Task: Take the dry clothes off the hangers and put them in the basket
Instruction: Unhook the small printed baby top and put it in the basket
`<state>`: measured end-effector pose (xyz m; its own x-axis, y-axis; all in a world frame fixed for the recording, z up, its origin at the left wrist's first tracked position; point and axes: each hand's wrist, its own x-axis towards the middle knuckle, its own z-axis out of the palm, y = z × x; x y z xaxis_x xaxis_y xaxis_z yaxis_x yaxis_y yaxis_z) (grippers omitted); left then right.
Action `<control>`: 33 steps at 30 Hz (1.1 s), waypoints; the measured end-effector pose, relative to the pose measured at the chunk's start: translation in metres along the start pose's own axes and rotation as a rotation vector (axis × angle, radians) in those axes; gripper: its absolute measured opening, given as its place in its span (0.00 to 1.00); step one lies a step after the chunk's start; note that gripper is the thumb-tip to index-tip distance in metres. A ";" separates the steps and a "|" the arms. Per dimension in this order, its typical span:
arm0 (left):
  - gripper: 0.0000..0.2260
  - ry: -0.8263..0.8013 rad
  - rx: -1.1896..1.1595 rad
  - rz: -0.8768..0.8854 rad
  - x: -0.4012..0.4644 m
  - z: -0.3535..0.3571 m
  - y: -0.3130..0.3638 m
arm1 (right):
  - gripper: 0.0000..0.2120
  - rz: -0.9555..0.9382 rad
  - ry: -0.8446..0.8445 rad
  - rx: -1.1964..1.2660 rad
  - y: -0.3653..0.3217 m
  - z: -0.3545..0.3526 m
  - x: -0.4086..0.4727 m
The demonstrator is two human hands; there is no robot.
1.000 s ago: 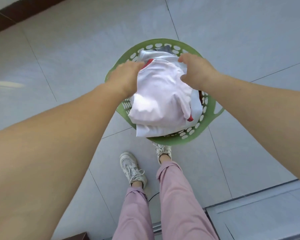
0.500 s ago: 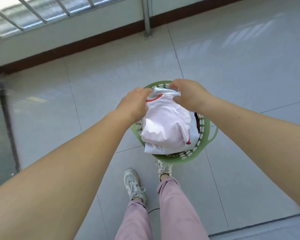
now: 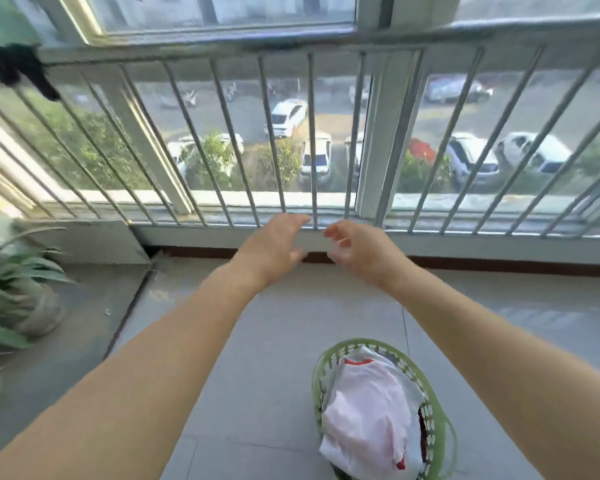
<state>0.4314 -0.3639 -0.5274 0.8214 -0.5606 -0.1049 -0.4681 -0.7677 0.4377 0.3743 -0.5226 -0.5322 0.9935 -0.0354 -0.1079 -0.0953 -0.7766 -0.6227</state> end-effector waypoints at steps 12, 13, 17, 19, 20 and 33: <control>0.18 0.602 0.057 0.039 -0.085 -0.200 -0.044 | 0.16 -0.447 0.193 -0.072 -0.217 -0.058 0.032; 0.17 0.672 0.047 0.048 -0.089 -0.219 -0.048 | 0.16 -0.482 0.231 -0.081 -0.236 -0.064 0.037; 0.14 0.945 0.013 0.122 -0.105 -0.294 -0.063 | 0.13 -0.593 0.374 -0.060 -0.318 -0.082 0.051; 0.13 1.047 0.017 0.171 -0.111 -0.324 -0.064 | 0.13 -0.639 0.424 -0.034 -0.352 -0.090 0.053; 0.13 1.096 0.031 0.195 -0.117 -0.345 -0.071 | 0.13 -0.662 0.466 -0.028 -0.376 -0.093 0.058; 0.16 1.614 0.250 0.049 -0.153 -0.531 -0.153 | 0.12 -0.903 0.619 -0.024 -0.584 -0.089 0.102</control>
<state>0.5500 0.0045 -0.1047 0.1986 0.1798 0.9634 -0.4086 -0.8783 0.2482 0.5372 -0.1290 -0.1104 0.5566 0.2487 0.7927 0.6781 -0.6873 -0.2605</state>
